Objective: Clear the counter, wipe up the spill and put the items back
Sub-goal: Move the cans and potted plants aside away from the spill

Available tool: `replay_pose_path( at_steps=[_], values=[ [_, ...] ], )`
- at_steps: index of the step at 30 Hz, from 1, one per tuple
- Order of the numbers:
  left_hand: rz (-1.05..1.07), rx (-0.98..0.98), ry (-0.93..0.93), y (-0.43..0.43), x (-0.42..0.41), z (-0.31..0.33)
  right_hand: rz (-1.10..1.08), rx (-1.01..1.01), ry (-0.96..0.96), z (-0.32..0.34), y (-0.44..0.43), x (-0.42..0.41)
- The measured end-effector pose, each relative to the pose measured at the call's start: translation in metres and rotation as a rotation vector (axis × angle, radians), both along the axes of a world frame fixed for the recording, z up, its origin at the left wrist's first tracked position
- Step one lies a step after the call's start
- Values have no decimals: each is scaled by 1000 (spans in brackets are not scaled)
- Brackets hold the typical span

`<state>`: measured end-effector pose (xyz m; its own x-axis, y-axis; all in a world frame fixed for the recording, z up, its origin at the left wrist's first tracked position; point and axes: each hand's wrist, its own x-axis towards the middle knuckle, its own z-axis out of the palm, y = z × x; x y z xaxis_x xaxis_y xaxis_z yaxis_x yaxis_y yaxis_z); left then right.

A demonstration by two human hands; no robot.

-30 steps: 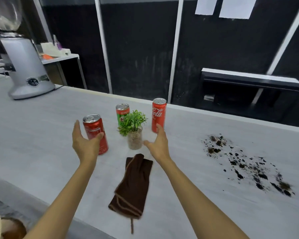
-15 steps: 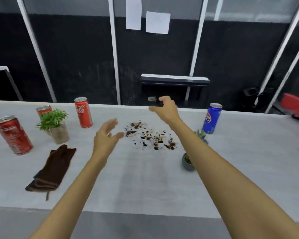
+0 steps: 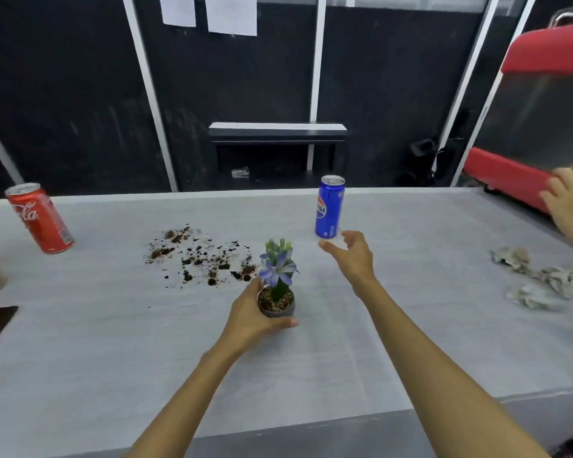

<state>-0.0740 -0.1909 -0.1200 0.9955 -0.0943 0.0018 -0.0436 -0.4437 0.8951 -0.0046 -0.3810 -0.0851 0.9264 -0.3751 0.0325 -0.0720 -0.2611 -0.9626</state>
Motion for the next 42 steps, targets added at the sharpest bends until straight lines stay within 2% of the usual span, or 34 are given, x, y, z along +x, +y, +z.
replay_pose_path(
  at_steps=[5, 11, 17, 21, 24, 28, 31, 34, 42],
  values=[
    [94, 64, -100, -13, 24, -8, -13, 110, -27, -15, -10, 35],
    [209, 50, -93, -19, 46, -3, -2, 109, -75, -29, -17, 74],
    [353, 32, -77, -17, 63, 9, 103, 149, -93, -33, -23, 115],
    [483, -21, -69, -9, 64, 18, 61, 18, -106, -34, -29, 132],
    [561, -56, -63, 0, 58, 22, 139, -86, -89, -32, -30, 138],
    [656, -66, -85, 19, 48, 30, 164, -65, -99, -28, -17, 136],
    [736, -78, -97, 43, 41, 37, 246, -62, -84, -21, 7, 131],
    [818, -91, -129, 72, 33, 45, 368, -80, -179, -8, 48, 125],
    [1030, -110, -158, 197, -2, 48, 660, 28, -278, 15, 208, 88]
  ],
)
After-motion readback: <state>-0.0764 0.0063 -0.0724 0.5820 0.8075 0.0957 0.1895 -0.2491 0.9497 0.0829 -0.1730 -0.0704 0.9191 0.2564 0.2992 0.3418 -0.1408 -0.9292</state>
